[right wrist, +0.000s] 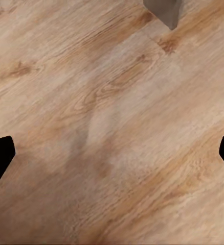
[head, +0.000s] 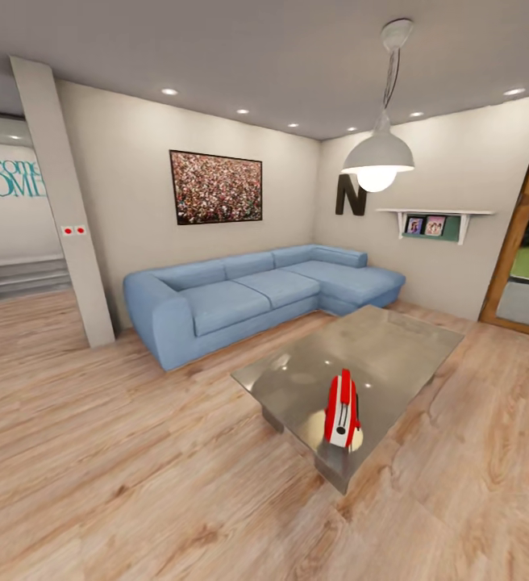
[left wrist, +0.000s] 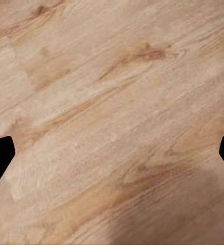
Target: Turn on the radio receiver that's on the table in the living room.
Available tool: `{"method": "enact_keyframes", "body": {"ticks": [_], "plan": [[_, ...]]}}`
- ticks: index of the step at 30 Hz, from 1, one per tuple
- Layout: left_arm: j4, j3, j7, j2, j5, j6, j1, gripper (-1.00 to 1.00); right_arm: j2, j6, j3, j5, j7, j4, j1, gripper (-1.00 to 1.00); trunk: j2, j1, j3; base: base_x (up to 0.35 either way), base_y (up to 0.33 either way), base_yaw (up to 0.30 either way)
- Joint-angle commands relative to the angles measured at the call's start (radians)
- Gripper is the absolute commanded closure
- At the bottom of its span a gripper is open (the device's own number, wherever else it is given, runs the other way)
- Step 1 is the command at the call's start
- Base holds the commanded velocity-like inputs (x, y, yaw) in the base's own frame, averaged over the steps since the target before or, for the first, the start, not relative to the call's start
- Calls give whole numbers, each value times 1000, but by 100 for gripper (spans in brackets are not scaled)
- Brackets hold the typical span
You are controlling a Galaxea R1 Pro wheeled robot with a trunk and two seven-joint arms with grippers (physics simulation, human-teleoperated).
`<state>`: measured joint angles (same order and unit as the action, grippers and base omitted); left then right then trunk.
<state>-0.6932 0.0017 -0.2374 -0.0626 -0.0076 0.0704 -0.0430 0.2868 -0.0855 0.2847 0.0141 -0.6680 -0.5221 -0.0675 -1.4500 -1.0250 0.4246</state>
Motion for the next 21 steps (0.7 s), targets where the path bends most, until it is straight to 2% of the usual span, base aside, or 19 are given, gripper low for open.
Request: {"method": "enact_keyframes", "body": {"ticks": [1, 4, 7, 8, 10, 12, 13, 15, 17, 19, 21], "plan": [[0, 0, 0, 1, 1, -2, 0, -100, 2, 1, 5, -2, -52, -1, 0, -100, 0, 0, 0, 261, 0, -9], [0, -1, 0, 0, 1, -3, 0, -100, 3, 27, 17, -9, -46, -30, 0, -100, 0, 0, 0, 153, 0, -4], [0, -2, 1, 0, 1, 3, 0, -100, -1, 160, 17, -12, 55, -167, 0, -100, 0, 0, 0, 34, 0, -1], [0, -2, 1, 1, 1, 4, 0, -100, -4, 225, 15, -11, 103, -234, 0, -100, 0, 0, 0, 15, 0, 0], [0, -2, 1, 1, 0, 5, 0, -100, -42, 341, -35, -7, 211, -437, -2, -100, 0, 0, 0, 8, 0, 0], [0, -2, 1, 0, -1, 6, 0, -100, -63, 391, -67, -5, 261, -564, -3, -100, 0, 0, 0, 4, 0, 0], [0, -2, 1, 0, -1, 6, 0, -100, -68, 407, -74, -4, 272, -599, -3, -100, 0, 0, 0, 3, 0, 0], [0, -2, 1, 0, -1, 7, 0, -100, -78, 491, -90, 3, 298, -723, -15, -100, 0, 0, 0, 1, 0, 0], [0, -2, 2, 0, -1, 7, 0, -100, -83, 585, -96, 37, 308, -806, -49, -100, 0, 0, 0, 0, 0, 0], [0, -2, 2, 0, -1, 8, 0, -100, -84, 625, -99, 61, 312, -829, -81, -100, 0, 0, 0, 0, 0, 0], [0, -2, 3, -1, 0, 8, 0, -100, -85, 675, -105, 88, 317, -845, -145, -100, 0, 0, 0, 0, 0, 0]]}}
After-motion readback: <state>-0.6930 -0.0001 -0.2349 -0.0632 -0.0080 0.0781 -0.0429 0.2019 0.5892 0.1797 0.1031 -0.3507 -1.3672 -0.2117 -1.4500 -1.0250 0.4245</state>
